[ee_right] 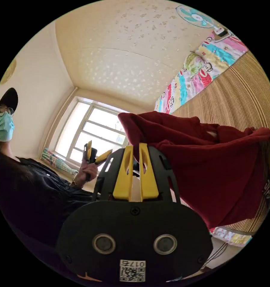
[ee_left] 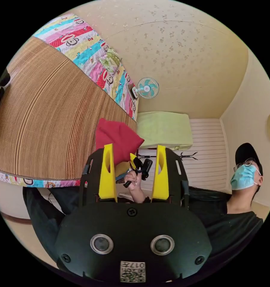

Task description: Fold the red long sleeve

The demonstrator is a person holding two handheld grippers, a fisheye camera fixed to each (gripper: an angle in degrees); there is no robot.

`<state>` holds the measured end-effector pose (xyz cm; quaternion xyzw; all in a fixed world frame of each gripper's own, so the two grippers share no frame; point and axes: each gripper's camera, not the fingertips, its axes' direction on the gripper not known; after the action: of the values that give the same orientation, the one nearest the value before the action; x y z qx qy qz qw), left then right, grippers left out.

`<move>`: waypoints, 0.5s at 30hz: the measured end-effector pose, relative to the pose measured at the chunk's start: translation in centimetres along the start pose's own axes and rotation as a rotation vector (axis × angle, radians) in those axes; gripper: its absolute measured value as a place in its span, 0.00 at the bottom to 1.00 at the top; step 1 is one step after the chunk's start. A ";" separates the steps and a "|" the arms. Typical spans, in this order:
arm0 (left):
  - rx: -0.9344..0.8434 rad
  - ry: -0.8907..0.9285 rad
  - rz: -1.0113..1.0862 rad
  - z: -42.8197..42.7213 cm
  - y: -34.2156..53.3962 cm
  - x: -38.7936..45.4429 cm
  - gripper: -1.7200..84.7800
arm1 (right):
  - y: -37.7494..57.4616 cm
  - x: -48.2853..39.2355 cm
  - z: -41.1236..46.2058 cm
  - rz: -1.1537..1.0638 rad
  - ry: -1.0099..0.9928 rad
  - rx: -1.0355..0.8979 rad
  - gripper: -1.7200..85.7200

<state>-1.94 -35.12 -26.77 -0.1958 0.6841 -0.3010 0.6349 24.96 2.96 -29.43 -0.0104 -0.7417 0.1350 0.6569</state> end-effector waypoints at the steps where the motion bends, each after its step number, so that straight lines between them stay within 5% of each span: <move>1: -0.018 0.005 -0.026 0.0 -1.1 -0.6 0.26 | 0.1 -1.4 0.3 -0.051 -0.018 -0.028 0.06; 4: -0.071 0.116 -0.064 -0.4 -3.7 -1.9 0.27 | 1.0 -8.6 2.2 -0.325 -0.124 -0.168 0.06; 9: -0.260 0.412 -0.018 -1.2 -5.3 -3.2 0.07 | 4.8 -15.7 5.8 -0.484 -0.232 -0.226 0.06; 14: -0.153 1.163 0.424 -10.5 -4.7 0.7 0.02 | 7.4 -19.6 3.7 -0.629 -0.293 -0.202 0.09; 15: -0.161 1.195 0.484 -11.7 -4.7 1.5 0.01 | 8.1 -20.6 2.4 -0.675 -0.247 -0.173 0.10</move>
<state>-14.21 -37.67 -24.64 0.1179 0.9647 -0.1542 0.1782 24.08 6.31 -51.37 0.1956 -0.7859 -0.1524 0.5665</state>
